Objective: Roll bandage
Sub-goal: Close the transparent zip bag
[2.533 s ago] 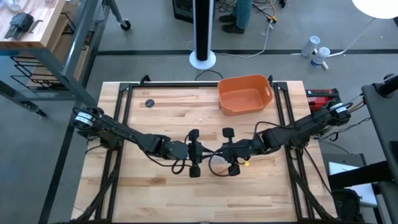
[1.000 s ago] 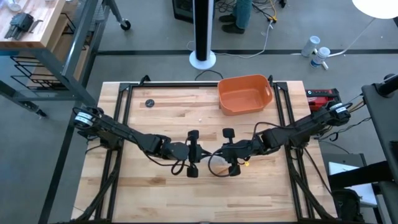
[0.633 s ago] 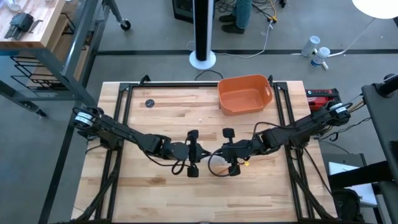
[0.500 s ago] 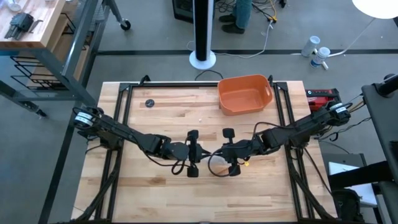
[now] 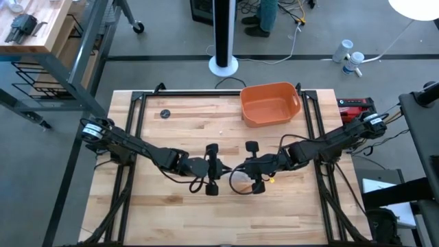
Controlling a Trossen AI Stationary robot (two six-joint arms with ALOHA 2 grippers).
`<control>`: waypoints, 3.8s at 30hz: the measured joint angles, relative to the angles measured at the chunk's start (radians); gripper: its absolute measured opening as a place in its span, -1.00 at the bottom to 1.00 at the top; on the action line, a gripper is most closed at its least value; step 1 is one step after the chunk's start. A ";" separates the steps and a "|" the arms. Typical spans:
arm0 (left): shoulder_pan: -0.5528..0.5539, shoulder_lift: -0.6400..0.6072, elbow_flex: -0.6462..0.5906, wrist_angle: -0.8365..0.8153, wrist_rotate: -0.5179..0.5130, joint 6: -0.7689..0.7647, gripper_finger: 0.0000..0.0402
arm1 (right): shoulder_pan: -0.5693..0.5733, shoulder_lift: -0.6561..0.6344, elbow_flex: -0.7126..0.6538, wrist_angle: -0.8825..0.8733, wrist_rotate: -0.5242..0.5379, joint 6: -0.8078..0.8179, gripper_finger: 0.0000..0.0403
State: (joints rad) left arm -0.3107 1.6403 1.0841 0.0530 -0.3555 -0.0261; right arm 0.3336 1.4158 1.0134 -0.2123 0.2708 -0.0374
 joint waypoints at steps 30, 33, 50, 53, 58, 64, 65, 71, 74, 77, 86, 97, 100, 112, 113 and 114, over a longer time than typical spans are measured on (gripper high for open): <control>0.000 0.000 0.000 -0.038 0.026 -0.031 -0.98 | 0.000 0.000 -0.006 0.001 -0.008 0.010 -1.00; 0.001 0.000 0.000 -0.037 0.031 -0.074 -0.96 | 0.000 0.000 -0.006 0.001 -0.008 0.010 -1.00; 0.001 -0.004 0.000 -0.058 0.017 -0.059 -0.97 | 0.000 0.000 -0.006 0.003 -0.008 0.011 -1.00; 0.000 -0.012 0.000 -0.088 0.016 -0.105 -0.91 | 0.000 0.000 -0.010 0.002 -0.008 0.011 -1.00; 0.000 -0.033 0.000 -0.103 0.022 -0.133 -0.85 | 0.000 0.000 -0.012 0.003 -0.008 0.011 -1.00; 0.000 -0.035 0.000 -0.150 0.025 -0.111 -0.98 | 0.000 0.000 -0.012 0.005 -0.007 0.011 -1.00; 0.000 -0.035 0.000 -0.150 0.025 -0.111 -0.99 | 0.000 0.000 -0.012 0.006 -0.007 0.011 -1.00; 0.000 -0.033 0.000 -0.150 0.026 -0.127 -0.97 | 0.000 0.000 -0.016 0.008 -0.007 0.011 -1.00; 0.000 -0.033 0.000 -0.151 0.025 -0.141 -0.95 | 0.000 0.000 -0.017 0.009 -0.007 0.011 -1.00; 0.000 -0.033 0.000 -0.156 0.026 -0.156 -0.93 | 0.000 0.000 -0.017 0.016 -0.008 0.011 -1.00; -0.023 -0.012 0.000 -0.149 -0.011 -0.112 -0.99 | 0.001 0.000 -0.018 0.017 -0.008 0.019 -1.00; -0.028 -0.010 0.000 -0.162 -0.012 -0.122 -0.99 | 0.000 0.000 -0.018 0.018 -0.008 0.010 -1.00; -0.029 -0.010 0.001 -0.165 -0.065 -0.170 -0.99 | 0.000 0.000 -0.018 0.017 -0.005 0.010 -1.00; -0.029 -0.012 -0.001 -0.271 -0.053 -0.258 -0.89 | 0.000 -0.001 -0.019 0.015 0.019 0.023 -1.00; -0.029 -0.011 -0.001 -0.281 -0.049 -0.249 -0.94 | 0.000 -0.001 -0.019 0.014 0.019 0.023 -1.00; -0.030 -0.010 -0.001 -0.286 -0.050 -0.246 -0.97 | 0.000 -0.001 -0.019 0.014 0.019 0.023 -1.00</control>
State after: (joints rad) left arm -0.3405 1.6299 1.0832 -0.2327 -0.4055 -0.2725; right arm 0.3336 1.4151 0.9942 -0.1978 0.2893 -0.0142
